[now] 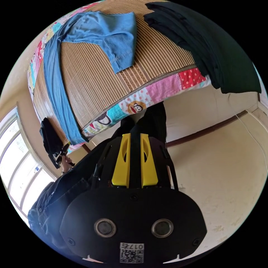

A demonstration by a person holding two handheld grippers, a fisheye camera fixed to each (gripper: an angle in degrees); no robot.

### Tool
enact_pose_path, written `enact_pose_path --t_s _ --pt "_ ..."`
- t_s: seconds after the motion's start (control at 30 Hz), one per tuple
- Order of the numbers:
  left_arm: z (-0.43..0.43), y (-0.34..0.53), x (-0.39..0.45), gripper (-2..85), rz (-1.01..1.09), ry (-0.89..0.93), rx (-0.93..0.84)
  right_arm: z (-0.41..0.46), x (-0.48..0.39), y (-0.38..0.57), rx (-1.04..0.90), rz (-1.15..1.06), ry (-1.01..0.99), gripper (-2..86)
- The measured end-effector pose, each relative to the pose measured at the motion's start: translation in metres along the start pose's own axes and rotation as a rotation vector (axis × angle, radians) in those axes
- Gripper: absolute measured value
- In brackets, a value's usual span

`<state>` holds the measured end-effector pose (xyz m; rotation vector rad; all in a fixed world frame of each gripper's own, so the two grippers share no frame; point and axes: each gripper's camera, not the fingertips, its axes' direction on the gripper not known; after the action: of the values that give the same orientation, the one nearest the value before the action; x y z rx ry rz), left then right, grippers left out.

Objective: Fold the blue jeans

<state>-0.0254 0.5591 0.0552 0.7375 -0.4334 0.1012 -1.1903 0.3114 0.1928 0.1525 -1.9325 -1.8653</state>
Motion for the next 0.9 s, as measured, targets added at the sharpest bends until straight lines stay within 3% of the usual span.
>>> enact_pose_path --t_s 0.17,0.63,0.9 --pt "0.002 0.019 -0.021 -0.1 -0.155 0.104 0.031 0.008 0.027 0.011 -0.012 0.005 0.012 6.4" --pt "0.002 0.138 0.009 0.7 -0.341 -0.038 -0.044 -0.022 0.039 -0.072 0.052 -0.108 -0.073 7.4" --pt "-0.015 0.227 0.034 -0.6 -0.436 -0.144 -0.123 -0.013 -0.009 -0.118 0.068 -0.38 0.165 7.9"
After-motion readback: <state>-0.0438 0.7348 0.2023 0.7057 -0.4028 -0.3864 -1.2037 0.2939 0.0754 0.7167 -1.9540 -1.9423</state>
